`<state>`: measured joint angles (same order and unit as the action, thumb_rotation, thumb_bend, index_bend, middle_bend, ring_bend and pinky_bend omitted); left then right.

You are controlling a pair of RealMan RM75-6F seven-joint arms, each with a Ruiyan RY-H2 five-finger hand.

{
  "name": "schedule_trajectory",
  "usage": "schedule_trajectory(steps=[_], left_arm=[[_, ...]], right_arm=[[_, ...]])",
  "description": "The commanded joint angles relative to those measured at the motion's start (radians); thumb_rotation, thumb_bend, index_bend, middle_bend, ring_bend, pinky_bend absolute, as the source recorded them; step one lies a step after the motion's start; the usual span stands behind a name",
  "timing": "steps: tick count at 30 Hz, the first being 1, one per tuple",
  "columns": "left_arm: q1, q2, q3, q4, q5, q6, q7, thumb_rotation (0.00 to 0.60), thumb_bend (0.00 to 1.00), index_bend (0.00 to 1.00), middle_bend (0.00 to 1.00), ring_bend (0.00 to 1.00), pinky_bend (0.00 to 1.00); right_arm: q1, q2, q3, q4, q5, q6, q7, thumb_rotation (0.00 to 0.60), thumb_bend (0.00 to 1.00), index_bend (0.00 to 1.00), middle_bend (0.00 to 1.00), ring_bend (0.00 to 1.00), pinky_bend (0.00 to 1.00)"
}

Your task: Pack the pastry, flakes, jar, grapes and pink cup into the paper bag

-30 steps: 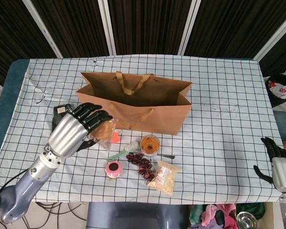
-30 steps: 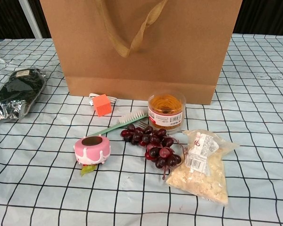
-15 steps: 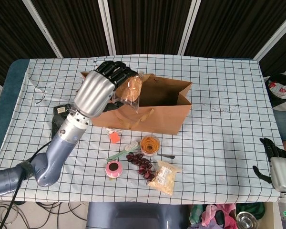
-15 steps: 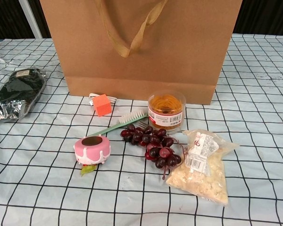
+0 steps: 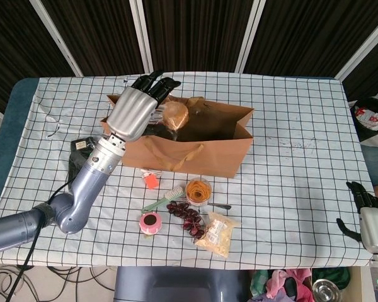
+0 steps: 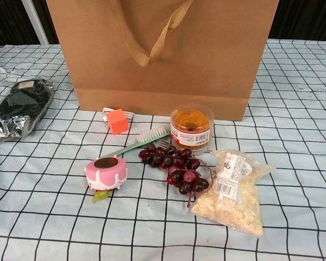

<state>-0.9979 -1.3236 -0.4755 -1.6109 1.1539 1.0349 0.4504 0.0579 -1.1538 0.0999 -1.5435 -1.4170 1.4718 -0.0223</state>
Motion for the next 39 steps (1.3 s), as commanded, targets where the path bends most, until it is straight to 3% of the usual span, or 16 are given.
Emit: schedule_trajectory(steps=[1, 6, 10, 13, 15, 19, 23, 27, 34, 39], left_arm=[[0.003, 0.051, 0.013, -0.052, -0.063, -0.006, 0.095, 0.6, 0.0, 0.09, 0.09, 0.0, 0.1], [0.01, 0.069, 0.001, -0.099, -0.076, 0.075, 0.16, 0.6, 0.0, 0.11, 0.1, 0.0, 0.06], [0.049, 0.088, 0.006, -0.19, -0.01, 0.179, 0.164, 0.6, 0.0, 0.12, 0.12, 0.01, 0.1], [0.154, 0.162, 0.064, -0.36, 0.07, 0.284, 0.181, 0.6, 0.0, 0.12, 0.15, 0.05, 0.16], [0.259, 0.238, 0.135, -0.467, 0.143, 0.371, 0.219, 0.6, 0.0, 0.13, 0.16, 0.05, 0.17], [0.433, 0.329, 0.267, -0.512, 0.294, 0.516, 0.237, 0.6, 0.0, 0.15, 0.16, 0.05, 0.15], [0.603, 0.377, 0.427, -0.425, 0.438, 0.621, 0.104, 0.6, 0.0, 0.15, 0.14, 0.05, 0.15], [0.706, 0.364, 0.512, -0.281, 0.463, 0.67, -0.069, 0.6, 0.0, 0.15, 0.12, 0.04, 0.14], [0.784, 0.267, 0.54, -0.049, 0.435, 0.689, -0.291, 0.6, 0.0, 0.15, 0.12, 0.02, 0.12], [0.802, 0.19, 0.536, 0.066, 0.431, 0.675, -0.388, 0.6, 0.0, 0.15, 0.12, 0.02, 0.11]], right_arm=[[0.0, -0.001, -0.001, -0.001, -0.001, 0.001, -0.001, 0.6, 0.2, 0.11, 0.1, 0.21, 0.24], [-0.001, -0.003, -0.001, -0.001, -0.009, 0.007, 0.0, 0.6, 0.21, 0.11, 0.1, 0.21, 0.24], [0.001, -0.006, -0.003, 0.002, -0.012, 0.005, -0.002, 0.6, 0.21, 0.11, 0.1, 0.21, 0.24], [0.001, -0.005, -0.006, 0.001, -0.013, 0.003, -0.003, 0.6, 0.21, 0.11, 0.1, 0.21, 0.24], [0.0, -0.001, -0.009, -0.004, -0.014, -0.001, -0.002, 0.6, 0.21, 0.11, 0.1, 0.21, 0.24], [0.0, 0.006, -0.014, -0.014, -0.019, -0.007, 0.007, 0.6, 0.21, 0.11, 0.1, 0.21, 0.24], [0.009, 0.017, -0.029, -0.039, -0.055, -0.019, 0.046, 0.6, 0.21, 0.11, 0.1, 0.21, 0.24], [0.035, 0.032, -0.057, -0.07, -0.138, -0.043, 0.099, 0.6, 0.21, 0.11, 0.1, 0.21, 0.24], [0.147, 0.101, -0.116, -0.187, -0.293, -0.195, 0.126, 0.6, 0.21, 0.11, 0.09, 0.2, 0.23], [0.223, 0.07, -0.126, -0.226, -0.397, -0.288, -0.036, 0.6, 0.21, 0.1, 0.09, 0.19, 0.22]])
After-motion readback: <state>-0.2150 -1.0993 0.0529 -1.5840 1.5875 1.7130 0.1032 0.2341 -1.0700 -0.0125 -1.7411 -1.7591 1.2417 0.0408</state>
